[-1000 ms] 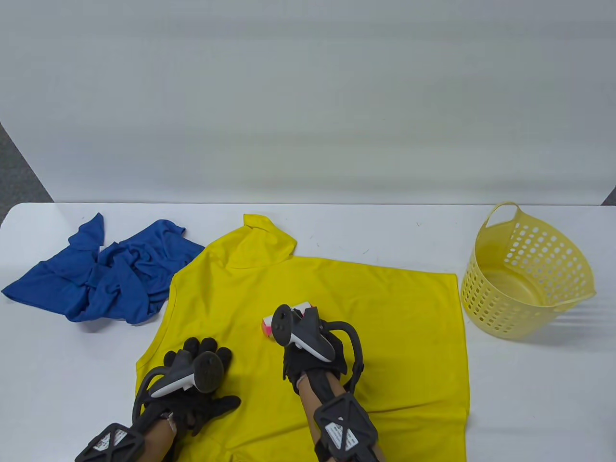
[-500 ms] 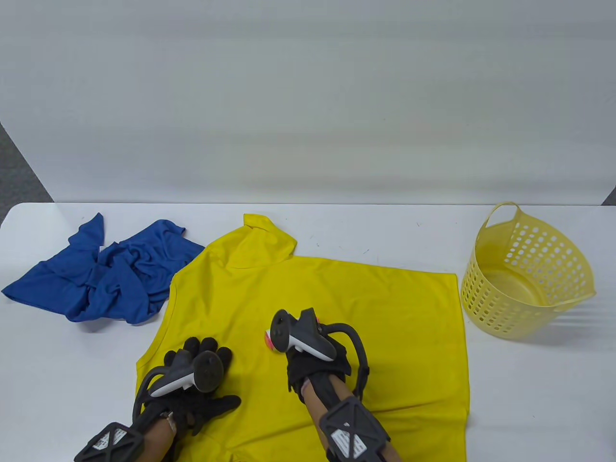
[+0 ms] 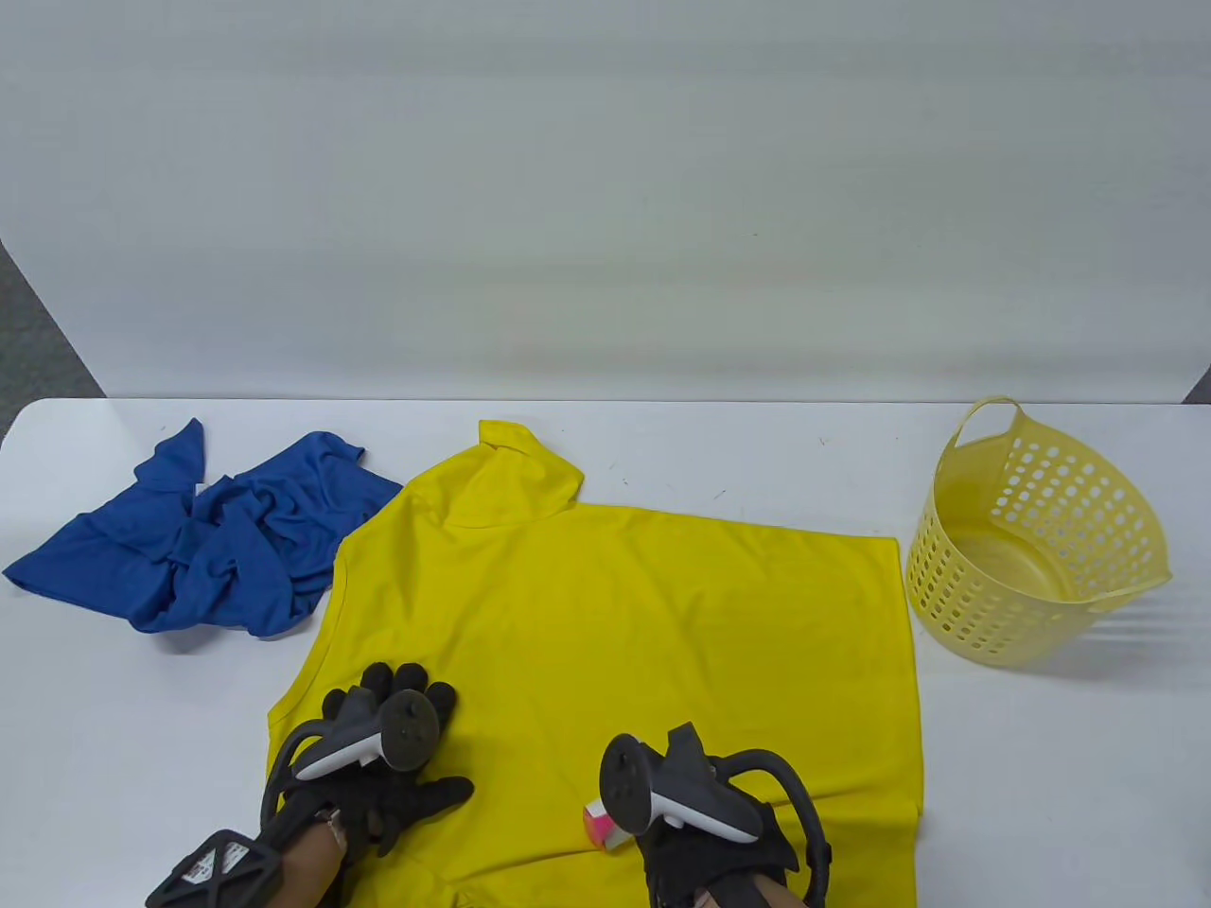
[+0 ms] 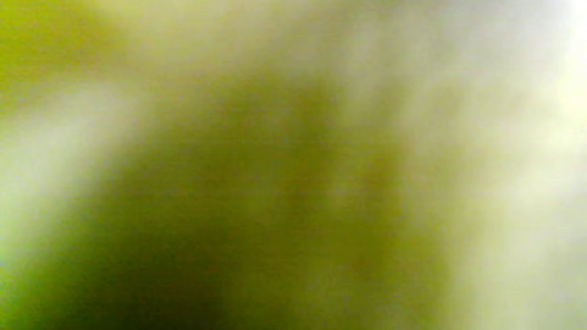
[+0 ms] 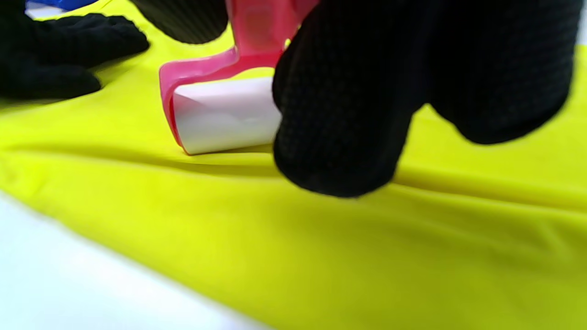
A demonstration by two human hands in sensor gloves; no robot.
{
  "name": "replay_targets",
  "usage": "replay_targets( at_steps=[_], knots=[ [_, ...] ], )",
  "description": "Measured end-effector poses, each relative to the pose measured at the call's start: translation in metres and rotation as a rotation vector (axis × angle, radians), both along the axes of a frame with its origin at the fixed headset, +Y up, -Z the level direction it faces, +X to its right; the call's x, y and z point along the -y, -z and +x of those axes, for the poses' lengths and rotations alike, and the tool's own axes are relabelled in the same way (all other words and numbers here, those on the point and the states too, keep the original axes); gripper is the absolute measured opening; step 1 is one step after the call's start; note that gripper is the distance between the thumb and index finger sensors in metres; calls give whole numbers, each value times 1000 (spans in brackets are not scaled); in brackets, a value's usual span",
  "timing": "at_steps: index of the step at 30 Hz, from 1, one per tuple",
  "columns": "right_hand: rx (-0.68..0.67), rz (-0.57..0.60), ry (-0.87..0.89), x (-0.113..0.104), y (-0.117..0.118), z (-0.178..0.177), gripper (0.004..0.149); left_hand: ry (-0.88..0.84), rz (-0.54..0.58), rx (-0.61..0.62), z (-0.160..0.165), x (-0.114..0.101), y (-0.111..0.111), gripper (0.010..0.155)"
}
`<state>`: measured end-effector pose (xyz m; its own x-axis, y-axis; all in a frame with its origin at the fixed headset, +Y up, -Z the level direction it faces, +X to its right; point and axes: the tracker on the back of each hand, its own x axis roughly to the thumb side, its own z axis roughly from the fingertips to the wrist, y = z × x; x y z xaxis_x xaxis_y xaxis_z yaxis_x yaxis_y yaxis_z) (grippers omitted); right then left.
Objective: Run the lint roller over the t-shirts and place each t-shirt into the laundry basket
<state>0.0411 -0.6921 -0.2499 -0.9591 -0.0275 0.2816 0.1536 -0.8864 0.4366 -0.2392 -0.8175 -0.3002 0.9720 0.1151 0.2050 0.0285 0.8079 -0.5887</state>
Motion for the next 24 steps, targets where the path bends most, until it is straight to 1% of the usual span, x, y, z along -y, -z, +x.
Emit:
replay_targets(
  at_steps=[4, 5, 10, 13, 16, 19, 21, 23, 24],
  knots=[
    [40, 42, 52, 9, 46, -27, 57, 1, 1, 0, 0, 0, 0, 101],
    [58, 56, 62, 12, 60, -35, 57, 2, 2, 0, 0, -1, 0, 101],
    [151, 144, 144, 27, 113, -67, 56, 1, 2, 1, 0, -1, 0, 101],
    [221, 149, 170, 32, 134, -76, 56, 2, 4, 1, 0, -1, 0, 101],
    [245, 150, 209, 35, 137, -80, 57, 2, 5, 0, 0, -1, 0, 101],
    [215, 100, 196, 30, 130, -77, 57, 3, 6, 0, 0, -1, 0, 101],
    [158, 62, 132, 21, 118, -71, 56, 0, 3, 0, 0, 0, 0, 101],
    [103, 18, 73, 12, 101, -62, 56, 0, 3, 0, 0, 0, 0, 101],
    [72, 9, 62, 8, 88, -55, 56, 0, 4, -1, 0, 0, 0, 101]
  ],
)
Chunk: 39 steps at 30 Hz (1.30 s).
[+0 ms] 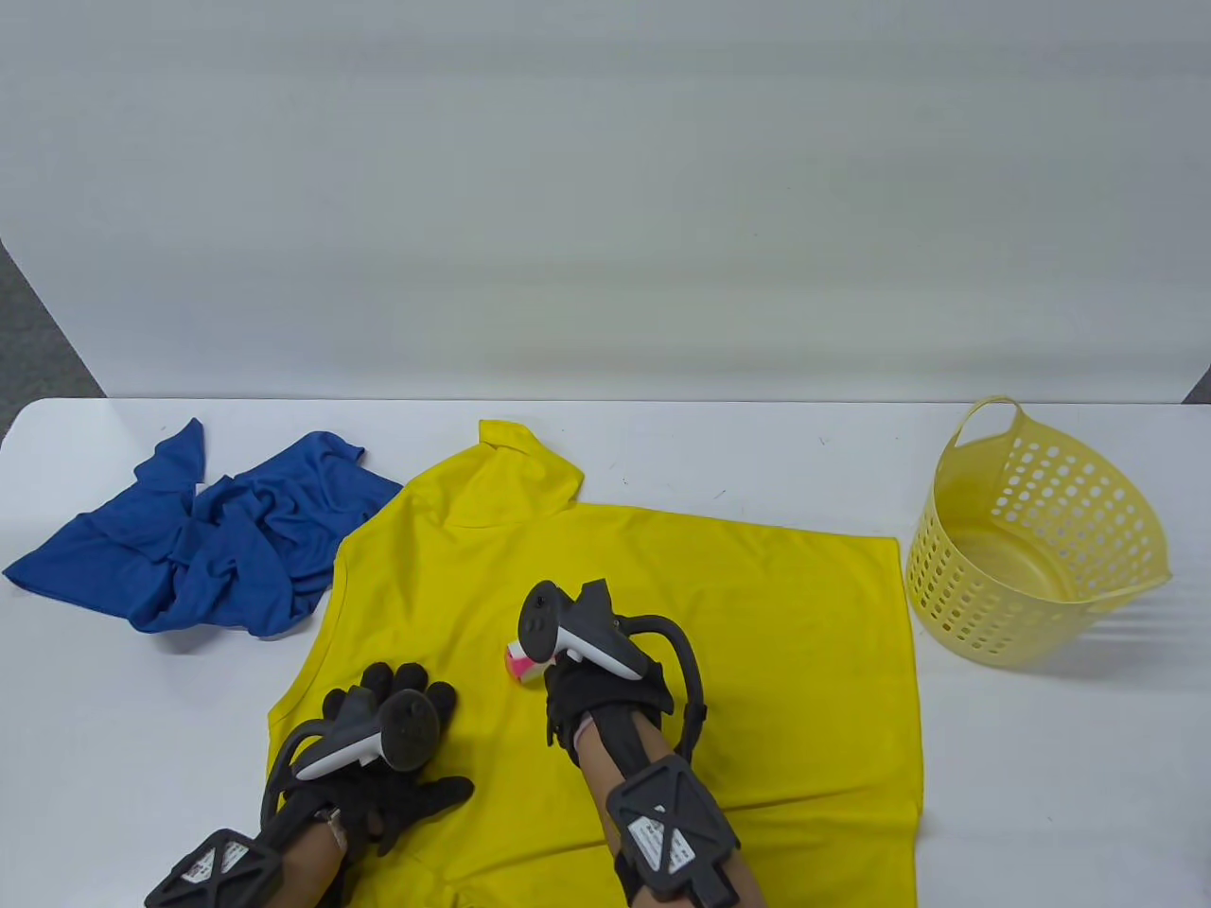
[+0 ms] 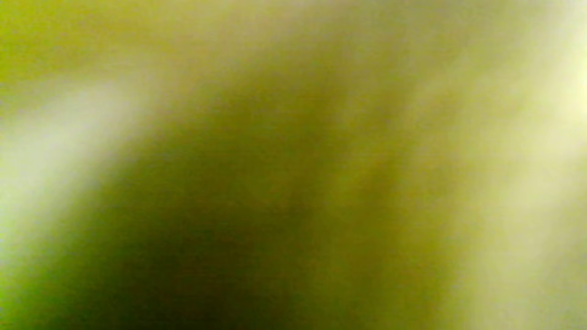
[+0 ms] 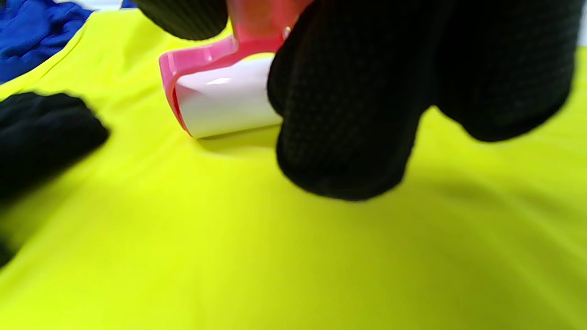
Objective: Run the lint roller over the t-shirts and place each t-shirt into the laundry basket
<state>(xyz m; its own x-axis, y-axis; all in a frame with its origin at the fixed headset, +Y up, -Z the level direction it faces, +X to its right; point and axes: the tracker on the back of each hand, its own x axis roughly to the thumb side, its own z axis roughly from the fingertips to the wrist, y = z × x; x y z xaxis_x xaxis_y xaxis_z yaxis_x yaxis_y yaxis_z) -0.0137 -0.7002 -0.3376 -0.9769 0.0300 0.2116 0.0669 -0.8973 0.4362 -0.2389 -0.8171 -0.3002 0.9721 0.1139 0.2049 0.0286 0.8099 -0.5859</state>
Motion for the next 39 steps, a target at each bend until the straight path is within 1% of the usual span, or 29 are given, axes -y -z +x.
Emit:
replay_targets(
  at_steps=[2, 7, 9, 13, 17, 22, 26, 29, 31, 33, 36, 39],
  knots=[
    [-39, -22, -16, -3, -26, 15, 56, 1, 0, -1, 0, 0, 0, 101],
    [-99, -50, -56, -11, -80, 46, 55, 1, 0, -1, 0, 0, 0, 101],
    [-106, -63, -63, -13, -94, 54, 55, 2, -1, -1, 0, 0, 0, 101],
    [-110, -46, -60, -14, -106, 64, 55, 4, 2, -2, 0, 0, 0, 101],
    [-93, -48, -22, -15, -98, 63, 55, 5, 4, -2, 0, 0, 0, 101],
    [-102, -15, 66, -26, -83, 56, 54, 4, 10, -1, 0, 0, 0, 100],
    [-102, 78, 139, -41, -70, 46, 54, 9, 27, 5, -1, -1, 0, 99],
    [-76, 135, 230, -46, -56, 40, 54, 7, 27, 4, -1, -2, 0, 99],
    [-64, 154, 299, -43, -47, 38, 54, 10, 29, 4, -1, -2, 0, 99],
    [-58, 161, 353, -33, -42, 38, 54, 10, 30, 4, -1, -2, 0, 99],
    [-42, 201, 416, -13, -40, 43, 54, -2, 19, 7, -2, 0, 1, 99],
    [-51, 224, 452, -1, -41, 49, 55, -10, 18, 5, -3, 0, 2, 99]
  ],
)
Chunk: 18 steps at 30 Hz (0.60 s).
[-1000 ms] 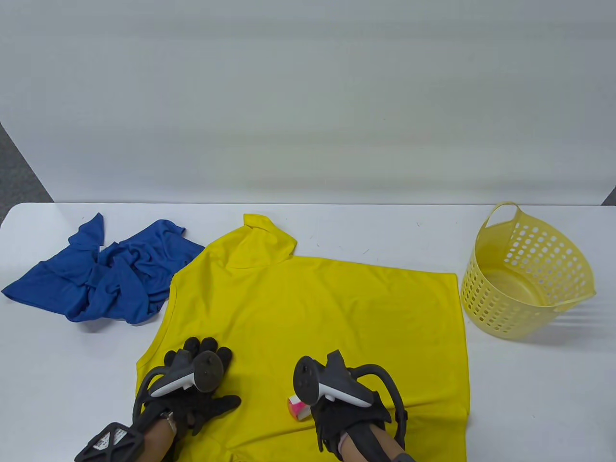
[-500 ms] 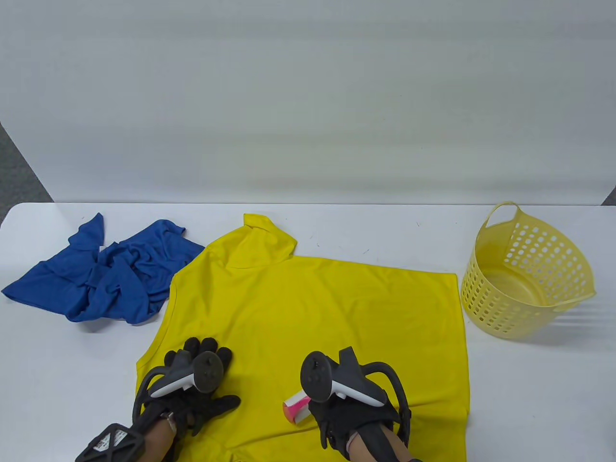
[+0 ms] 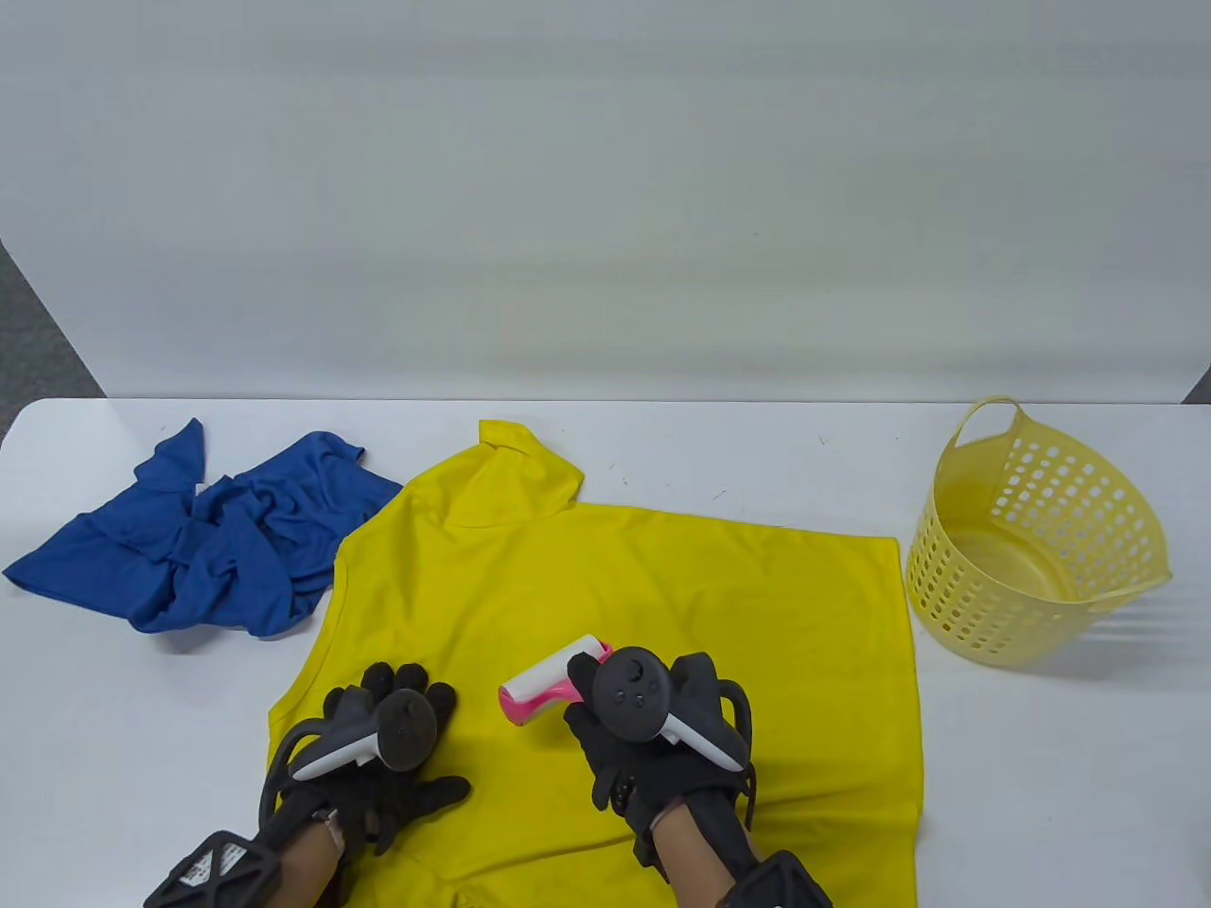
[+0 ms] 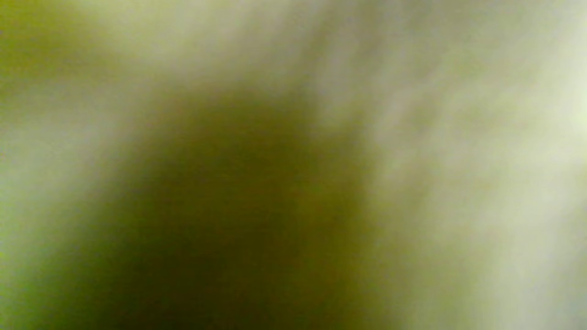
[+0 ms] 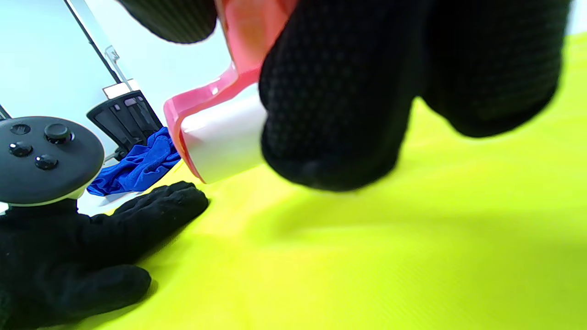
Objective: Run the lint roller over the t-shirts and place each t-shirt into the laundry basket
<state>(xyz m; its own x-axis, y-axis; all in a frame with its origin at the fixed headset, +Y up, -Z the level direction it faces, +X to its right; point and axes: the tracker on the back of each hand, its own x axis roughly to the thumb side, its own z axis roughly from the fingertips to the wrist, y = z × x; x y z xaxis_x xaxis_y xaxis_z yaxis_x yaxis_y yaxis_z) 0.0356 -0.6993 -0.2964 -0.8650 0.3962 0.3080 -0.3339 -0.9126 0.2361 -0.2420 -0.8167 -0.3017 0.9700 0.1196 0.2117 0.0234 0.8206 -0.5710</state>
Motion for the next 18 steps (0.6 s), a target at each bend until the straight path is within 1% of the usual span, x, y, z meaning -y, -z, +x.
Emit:
replay_targets(
  at_steps=[2, 4, 6, 7, 8, 9, 10, 11, 12, 13, 15, 16, 18],
  knots=[
    [8, 48, 49, 5, -3, 4, 55, 20, 2, 6, 0, -3, 1, 99],
    [18, 76, 112, 9, -4, 6, 56, 54, 40, 2, -1, -15, 1, 95],
    [23, 105, 197, 12, -4, 3, 57, -36, 184, -29, -4, -37, -4, 93],
    [22, 131, 237, 12, -5, 1, 58, -156, 277, -44, -5, -52, -9, 91],
    [20, 148, 258, 12, -6, -2, 59, -229, 327, -50, -4, -63, -12, 88],
    [15, 168, 290, 12, -8, -6, 62, -287, 404, -42, 0, -81, -19, 83],
    [5, 171, 309, 13, -9, -9, 62, -297, 449, -20, 3, -90, -23, 75],
    [-19, 166, 338, 14, -12, -13, 63, -290, 514, 38, 10, -101, -31, 69],
    [-37, 154, 378, 15, -14, -17, 65, -286, 544, 84, 18, -109, -40, 66],
    [-45, 146, 410, 16, -16, -19, 66, -296, 554, 92, 22, -112, -44, 65],
    [-63, 113, 497, 18, -22, -27, 68, -408, 503, 92, 30, -113, -53, 68],
    [-78, 91, 555, 20, -26, -33, 69, -505, 438, 61, 32, -110, -54, 70],
    [-108, 66, 677, 23, -34, -42, 68, -621, 301, -6, 32, -103, -52, 76]
  ],
)
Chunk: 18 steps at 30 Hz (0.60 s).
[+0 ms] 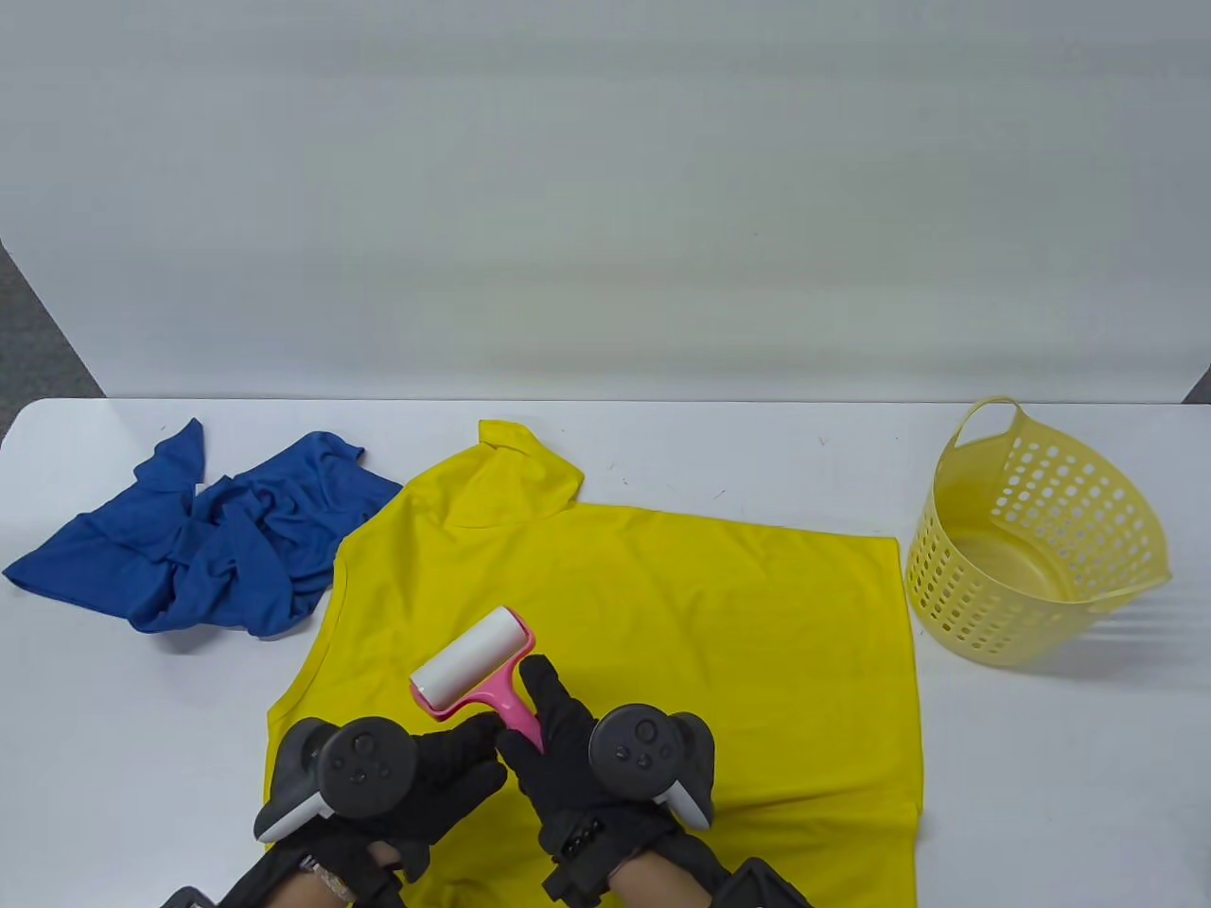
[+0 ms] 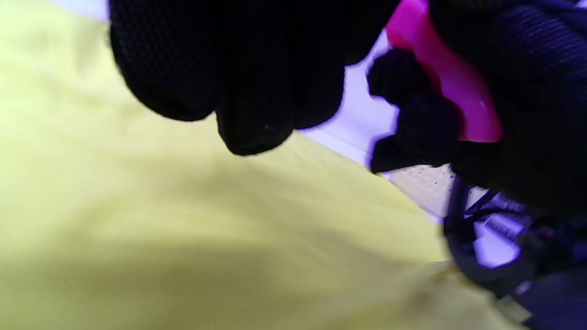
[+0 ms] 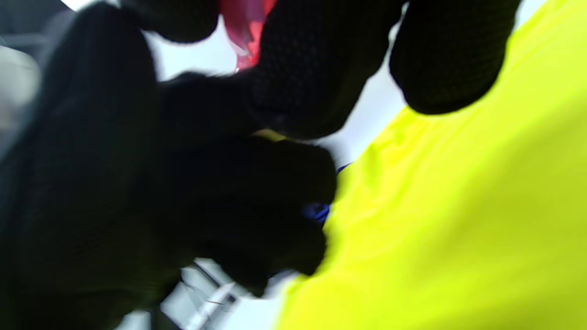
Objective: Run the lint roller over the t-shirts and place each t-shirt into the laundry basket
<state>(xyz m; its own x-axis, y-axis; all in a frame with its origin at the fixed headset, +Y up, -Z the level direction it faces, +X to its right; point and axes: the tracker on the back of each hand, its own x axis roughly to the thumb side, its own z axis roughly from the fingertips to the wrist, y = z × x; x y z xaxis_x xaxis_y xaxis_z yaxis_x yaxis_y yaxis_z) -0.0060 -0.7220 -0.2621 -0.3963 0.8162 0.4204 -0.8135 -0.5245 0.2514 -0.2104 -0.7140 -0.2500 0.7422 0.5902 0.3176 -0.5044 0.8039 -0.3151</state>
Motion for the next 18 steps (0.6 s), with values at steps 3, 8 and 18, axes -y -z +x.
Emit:
replay_targets(
  at_steps=[3, 8, 18],
  knots=[
    [7, -45, 160, 3, -6, -6, 65, -148, -59, 53, -3, 5, 3, 83],
    [-78, 55, 181, -3, -8, -7, 58, -320, -126, 104, -4, 9, 6, 88],
    [-209, 211, -351, 4, -26, -34, 88, -693, -436, 29, -13, 42, 15, 85]
  ],
)
